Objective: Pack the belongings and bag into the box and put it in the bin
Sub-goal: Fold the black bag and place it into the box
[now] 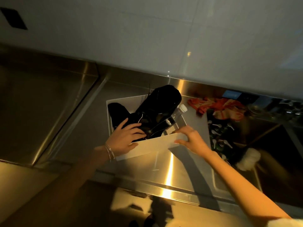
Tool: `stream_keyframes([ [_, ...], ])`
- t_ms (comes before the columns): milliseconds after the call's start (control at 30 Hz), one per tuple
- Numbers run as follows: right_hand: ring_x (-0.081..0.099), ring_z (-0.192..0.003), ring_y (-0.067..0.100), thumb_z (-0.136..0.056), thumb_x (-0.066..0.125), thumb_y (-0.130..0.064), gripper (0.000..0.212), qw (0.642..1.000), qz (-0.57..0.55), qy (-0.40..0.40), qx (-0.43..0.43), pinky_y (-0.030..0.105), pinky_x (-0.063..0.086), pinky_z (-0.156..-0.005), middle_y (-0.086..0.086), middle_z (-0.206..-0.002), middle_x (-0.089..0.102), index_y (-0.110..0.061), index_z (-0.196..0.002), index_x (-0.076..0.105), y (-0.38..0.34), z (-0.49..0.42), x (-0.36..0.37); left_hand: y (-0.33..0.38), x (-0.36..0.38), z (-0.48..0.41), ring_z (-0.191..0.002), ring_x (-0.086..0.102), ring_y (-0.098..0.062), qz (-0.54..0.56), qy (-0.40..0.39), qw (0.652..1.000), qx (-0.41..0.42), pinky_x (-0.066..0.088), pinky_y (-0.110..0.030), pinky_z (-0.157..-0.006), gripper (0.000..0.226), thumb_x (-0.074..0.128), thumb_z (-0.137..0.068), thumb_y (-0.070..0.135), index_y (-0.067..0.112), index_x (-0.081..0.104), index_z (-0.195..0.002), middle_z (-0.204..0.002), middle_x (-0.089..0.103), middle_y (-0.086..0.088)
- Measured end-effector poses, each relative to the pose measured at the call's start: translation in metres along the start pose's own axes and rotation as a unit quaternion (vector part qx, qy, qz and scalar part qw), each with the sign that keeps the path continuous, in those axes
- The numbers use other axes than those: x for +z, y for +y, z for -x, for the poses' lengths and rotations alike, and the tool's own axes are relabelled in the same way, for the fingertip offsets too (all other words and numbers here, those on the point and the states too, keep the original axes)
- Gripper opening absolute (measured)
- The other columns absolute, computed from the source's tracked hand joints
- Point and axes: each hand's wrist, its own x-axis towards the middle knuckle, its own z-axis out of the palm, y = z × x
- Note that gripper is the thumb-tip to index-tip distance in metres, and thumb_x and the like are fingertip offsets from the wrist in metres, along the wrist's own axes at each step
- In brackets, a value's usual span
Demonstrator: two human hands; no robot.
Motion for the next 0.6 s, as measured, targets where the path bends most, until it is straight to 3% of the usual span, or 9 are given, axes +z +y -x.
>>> stream_keyframes([
  [167, 0.054, -0.099, 0.025, -0.072, 0.067, -0.044, 0.047, 0.997, -0.003, 0.080, 0.022, 0.037, 0.040, -0.087, 0.010, -0.101, 0.064, -0.012, -0.106, 0.063, -0.016, 0.008, 0.022, 0.012, 0.008, 0.027, -0.117, 0.040, -0.013, 0.046, 0.114, 0.990, -0.063, 0.020, -0.036, -0.103, 0.030, 0.062, -0.077, 0.016, 0.019, 0.067, -0.106, -0.108, 0.069, -0.001],
  [267, 0.053, -0.102, 0.028, -0.070, 0.077, -0.025, 0.043, 0.994, -0.010, 0.101, 0.038, 0.032, 0.040, -0.086, 0.012, -0.106, 0.062, -0.010, -0.107, 0.063, -0.023, 0.013, 0.024, 0.019, 0.008, 0.048, -0.108, 0.043, -0.012, 0.106, 0.169, 0.971, -0.132, 0.033, -0.034, -0.096, 0.031, 0.056, -0.077, 0.023, 0.015, 0.067, -0.105, -0.104, 0.069, -0.006],
  [333, 0.053, -0.102, 0.027, -0.069, 0.079, -0.021, 0.041, 0.991, -0.027, 0.121, 0.046, 0.029, 0.036, -0.085, 0.013, -0.106, 0.062, -0.009, -0.105, 0.064, -0.028, 0.015, 0.022, 0.023, 0.007, 0.059, -0.107, 0.046, -0.014, 0.138, 0.181, 0.959, -0.169, 0.040, -0.038, -0.091, 0.031, 0.059, -0.076, 0.021, 0.013, 0.067, -0.105, -0.104, 0.068, -0.008],
  [467, 0.052, -0.104, 0.025, -0.069, 0.079, -0.023, 0.041, 0.991, -0.031, 0.121, 0.054, 0.027, 0.034, -0.086, 0.012, -0.109, 0.062, -0.012, -0.106, 0.065, -0.037, 0.021, 0.022, 0.038, 0.006, 0.069, -0.106, 0.054, -0.029, 0.228, 0.178, 0.930, -0.227, 0.035, -0.031, -0.091, 0.036, 0.073, -0.072, 0.002, 0.006, 0.065, -0.107, -0.109, 0.063, -0.014],
  [600, 0.049, -0.110, 0.024, -0.070, 0.078, -0.025, 0.046, 0.995, -0.008, 0.091, 0.041, 0.030, 0.036, -0.087, 0.008, -0.115, 0.059, -0.016, -0.113, 0.061, -0.040, 0.030, 0.022, 0.045, 0.011, 0.072, -0.108, 0.054, -0.028, 0.207, 0.149, 0.933, -0.255, 0.033, -0.030, -0.094, 0.039, 0.074, -0.073, 0.006, 0.010, 0.064, -0.111, -0.115, 0.060, -0.011],
])
